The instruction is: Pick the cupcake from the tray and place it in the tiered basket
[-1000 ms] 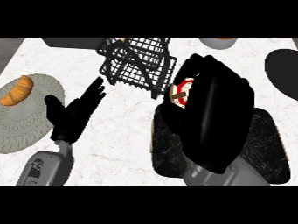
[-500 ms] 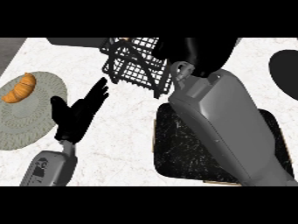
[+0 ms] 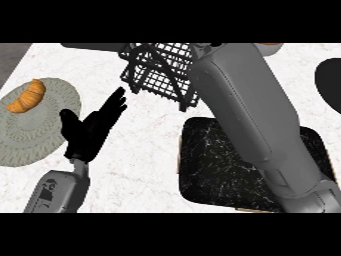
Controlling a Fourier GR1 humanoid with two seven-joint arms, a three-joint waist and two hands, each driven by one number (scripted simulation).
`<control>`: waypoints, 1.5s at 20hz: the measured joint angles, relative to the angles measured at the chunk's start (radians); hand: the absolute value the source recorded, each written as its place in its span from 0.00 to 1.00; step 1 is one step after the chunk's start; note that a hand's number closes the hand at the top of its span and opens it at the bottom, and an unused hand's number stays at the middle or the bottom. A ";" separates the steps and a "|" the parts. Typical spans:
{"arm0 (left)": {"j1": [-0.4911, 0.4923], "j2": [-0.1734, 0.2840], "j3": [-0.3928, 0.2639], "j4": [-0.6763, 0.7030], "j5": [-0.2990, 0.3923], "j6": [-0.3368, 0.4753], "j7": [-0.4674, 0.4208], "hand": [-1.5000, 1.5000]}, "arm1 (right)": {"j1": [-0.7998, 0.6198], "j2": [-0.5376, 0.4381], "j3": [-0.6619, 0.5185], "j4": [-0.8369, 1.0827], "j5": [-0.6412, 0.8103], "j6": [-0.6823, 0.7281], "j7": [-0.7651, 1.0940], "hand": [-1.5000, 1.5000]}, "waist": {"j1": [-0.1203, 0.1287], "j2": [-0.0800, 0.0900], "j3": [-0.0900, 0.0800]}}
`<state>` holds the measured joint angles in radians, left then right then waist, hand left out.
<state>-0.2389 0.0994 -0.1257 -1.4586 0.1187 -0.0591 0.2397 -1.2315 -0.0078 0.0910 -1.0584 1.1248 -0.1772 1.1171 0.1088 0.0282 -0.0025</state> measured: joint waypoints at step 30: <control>0.038 -0.003 0.028 -0.012 -0.005 0.025 0.009 0.50 | -0.179 0.004 -0.087 0.472 -0.141 -0.833 -0.107 0.00 | -0.074 -0.031 0.001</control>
<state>-0.2005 0.0965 -0.0977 -1.4707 0.1140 -0.0345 0.2489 -1.4102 -0.0041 0.0040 -0.5863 0.9843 -1.0106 1.0101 0.0344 -0.0024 -0.0015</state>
